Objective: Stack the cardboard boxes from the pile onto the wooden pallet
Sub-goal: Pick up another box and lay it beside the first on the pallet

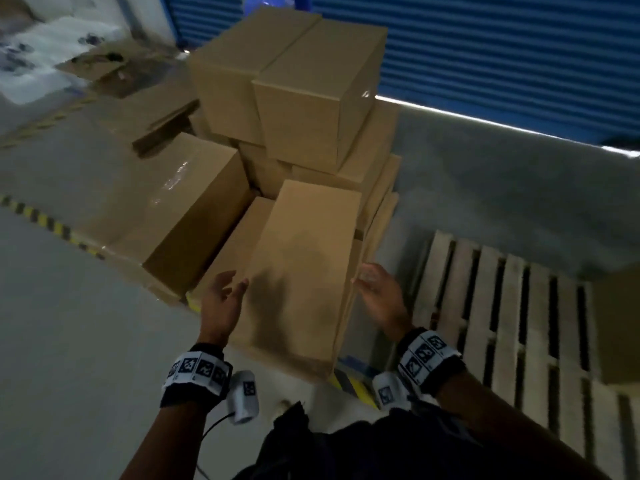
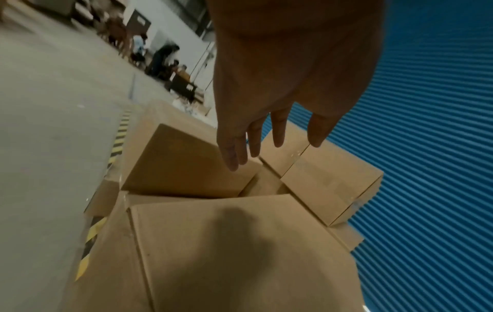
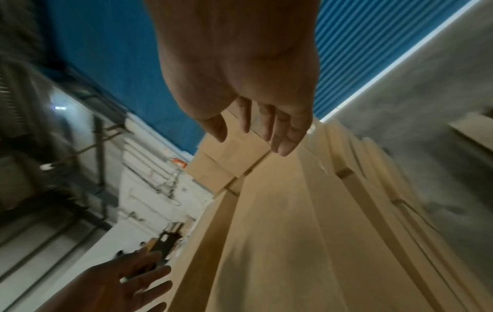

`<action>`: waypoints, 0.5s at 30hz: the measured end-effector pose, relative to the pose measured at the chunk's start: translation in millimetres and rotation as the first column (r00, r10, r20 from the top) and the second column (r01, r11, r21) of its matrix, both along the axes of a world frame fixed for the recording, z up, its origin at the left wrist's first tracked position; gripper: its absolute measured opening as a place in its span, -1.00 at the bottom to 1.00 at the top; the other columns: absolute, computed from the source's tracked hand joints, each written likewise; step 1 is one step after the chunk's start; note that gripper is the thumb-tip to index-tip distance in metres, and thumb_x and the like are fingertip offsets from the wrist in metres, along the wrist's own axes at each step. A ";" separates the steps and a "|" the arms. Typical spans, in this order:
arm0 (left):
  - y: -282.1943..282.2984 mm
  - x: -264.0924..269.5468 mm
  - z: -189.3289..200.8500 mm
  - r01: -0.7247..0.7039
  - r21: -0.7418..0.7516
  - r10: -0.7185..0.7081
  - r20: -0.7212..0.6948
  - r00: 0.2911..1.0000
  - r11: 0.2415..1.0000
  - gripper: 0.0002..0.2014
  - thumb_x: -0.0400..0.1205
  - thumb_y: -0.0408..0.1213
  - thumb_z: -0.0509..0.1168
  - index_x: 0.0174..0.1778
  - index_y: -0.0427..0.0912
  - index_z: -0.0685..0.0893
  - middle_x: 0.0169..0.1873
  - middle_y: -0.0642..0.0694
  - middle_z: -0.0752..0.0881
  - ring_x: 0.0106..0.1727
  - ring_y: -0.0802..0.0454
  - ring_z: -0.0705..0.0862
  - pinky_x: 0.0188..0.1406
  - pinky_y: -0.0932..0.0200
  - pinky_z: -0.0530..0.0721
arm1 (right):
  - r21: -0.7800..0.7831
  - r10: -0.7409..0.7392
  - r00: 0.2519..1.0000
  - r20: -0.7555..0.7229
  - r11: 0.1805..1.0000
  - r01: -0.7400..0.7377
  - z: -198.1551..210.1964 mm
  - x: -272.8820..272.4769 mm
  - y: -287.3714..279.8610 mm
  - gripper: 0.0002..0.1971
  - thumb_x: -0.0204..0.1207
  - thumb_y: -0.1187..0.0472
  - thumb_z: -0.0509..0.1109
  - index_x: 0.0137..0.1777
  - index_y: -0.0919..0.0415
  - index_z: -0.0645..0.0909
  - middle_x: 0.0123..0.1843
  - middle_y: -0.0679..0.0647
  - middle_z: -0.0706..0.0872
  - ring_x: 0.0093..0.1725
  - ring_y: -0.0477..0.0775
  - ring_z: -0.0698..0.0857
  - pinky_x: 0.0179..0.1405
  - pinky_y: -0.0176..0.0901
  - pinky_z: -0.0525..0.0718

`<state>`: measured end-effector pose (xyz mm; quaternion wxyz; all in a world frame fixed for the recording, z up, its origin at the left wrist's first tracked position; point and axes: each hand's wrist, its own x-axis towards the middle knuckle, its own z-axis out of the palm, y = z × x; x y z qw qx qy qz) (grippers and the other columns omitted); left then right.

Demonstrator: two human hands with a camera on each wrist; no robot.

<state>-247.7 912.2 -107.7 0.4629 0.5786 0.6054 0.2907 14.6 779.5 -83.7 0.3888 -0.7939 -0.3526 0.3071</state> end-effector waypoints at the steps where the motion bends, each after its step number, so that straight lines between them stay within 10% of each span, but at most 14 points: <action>1: 8.9 -1.1 -7.1 0.004 -0.031 -0.004 -0.004 1.000 1.000 -0.63 0.74 -0.17 0.36 0.44 -0.21 0.60 0.40 -0.24 0.63 0.39 -0.24 0.61 0.33 -0.17 0.61 | -0.053 0.020 0.999 0.034 0.998 -0.018 -6.1 -4.7 7.4 -0.63 0.63 0.18 0.43 0.41 0.22 0.60 0.31 0.12 0.70 0.29 0.14 0.67 0.30 -0.02 0.60; 5: 57.6 -2.8 -36.3 0.065 -0.155 -0.068 -0.011 0.998 0.986 -0.68 0.75 -0.33 0.32 0.40 -0.35 0.59 0.36 -0.35 0.63 0.36 -0.28 0.60 0.24 -0.06 0.57 | -0.287 0.186 0.982 -0.012 0.941 -0.182 -41.8 -25.9 43.6 -0.55 0.64 0.05 0.34 0.47 0.22 0.53 0.38 0.08 0.61 0.40 0.15 0.59 0.25 -0.24 0.45; 12: 92.2 1.0 -72.0 0.018 -0.384 0.006 0.061 0.998 0.923 -0.73 0.83 -0.31 0.16 0.38 -0.33 0.59 0.37 -0.29 0.64 0.30 -0.12 0.64 0.25 0.10 0.55 | -0.490 0.301 0.954 0.001 0.831 -0.262 -73.2 -39.9 65.4 -0.20 0.45 -0.15 0.24 0.71 -0.06 0.14 0.54 0.06 0.55 0.42 0.39 0.52 0.42 0.10 0.52; 15: 92.2 8.5 -79.1 0.113 -0.387 -0.107 0.037 0.994 0.915 -0.76 0.83 -0.43 0.06 -0.02 -0.13 0.59 -0.21 -0.03 0.80 -0.24 0.14 0.74 -0.27 0.38 0.66 | -0.475 0.270 0.962 0.048 0.853 -0.215 -70.7 -39.9 67.9 -0.29 0.56 0.04 0.35 0.71 -0.02 0.22 0.50 0.08 0.58 0.41 0.37 0.54 0.39 0.10 0.55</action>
